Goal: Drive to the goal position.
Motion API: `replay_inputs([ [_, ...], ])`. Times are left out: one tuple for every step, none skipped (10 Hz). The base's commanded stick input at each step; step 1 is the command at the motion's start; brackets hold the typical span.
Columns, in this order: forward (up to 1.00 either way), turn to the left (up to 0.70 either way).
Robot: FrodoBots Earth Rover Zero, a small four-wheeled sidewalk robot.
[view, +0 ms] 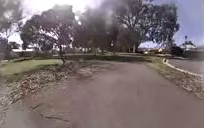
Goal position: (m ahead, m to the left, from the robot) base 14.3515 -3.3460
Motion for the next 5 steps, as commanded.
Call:
replay_inputs([
  [0.7, 0.0],
  [0.7, 0.0],
  [0.7, 0.0],
  [0.7, 0.0],
  [0.7, 0.0],
])
